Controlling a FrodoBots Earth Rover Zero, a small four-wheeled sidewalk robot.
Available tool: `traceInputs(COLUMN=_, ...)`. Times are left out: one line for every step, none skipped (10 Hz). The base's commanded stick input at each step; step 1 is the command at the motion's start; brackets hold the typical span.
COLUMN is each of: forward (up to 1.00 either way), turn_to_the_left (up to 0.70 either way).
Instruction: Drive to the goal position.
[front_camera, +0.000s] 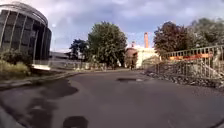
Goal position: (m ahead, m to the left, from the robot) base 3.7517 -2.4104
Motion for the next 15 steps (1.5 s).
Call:
traceInputs(forward=0.45, turn_to_the_left=0.00)
traceInputs(forward=0.45, turn_to_the_left=0.00)
traceInputs(forward=0.45, turn_to_the_left=0.00)
traceInputs(forward=0.45, turn_to_the_left=0.00)
traceInputs(forward=0.45, turn_to_the_left=0.00)
traceInputs(forward=0.45, turn_to_the_left=0.00)
traceInputs(forward=0.45, turn_to_the_left=0.00)
traceInputs(forward=0.45, turn_to_the_left=0.00)
traceInputs(forward=0.45, turn_to_the_left=0.00)
traceInputs(forward=0.45, turn_to_the_left=0.00)
traceInputs(forward=0.45, turn_to_the_left=0.00)
traceInputs(forward=0.45, turn_to_the_left=0.00)
traceInputs(forward=0.45, turn_to_the_left=0.00)
traceInputs(forward=0.45, turn_to_the_left=0.00)
traceInputs(forward=0.45, turn_to_the_left=0.00)
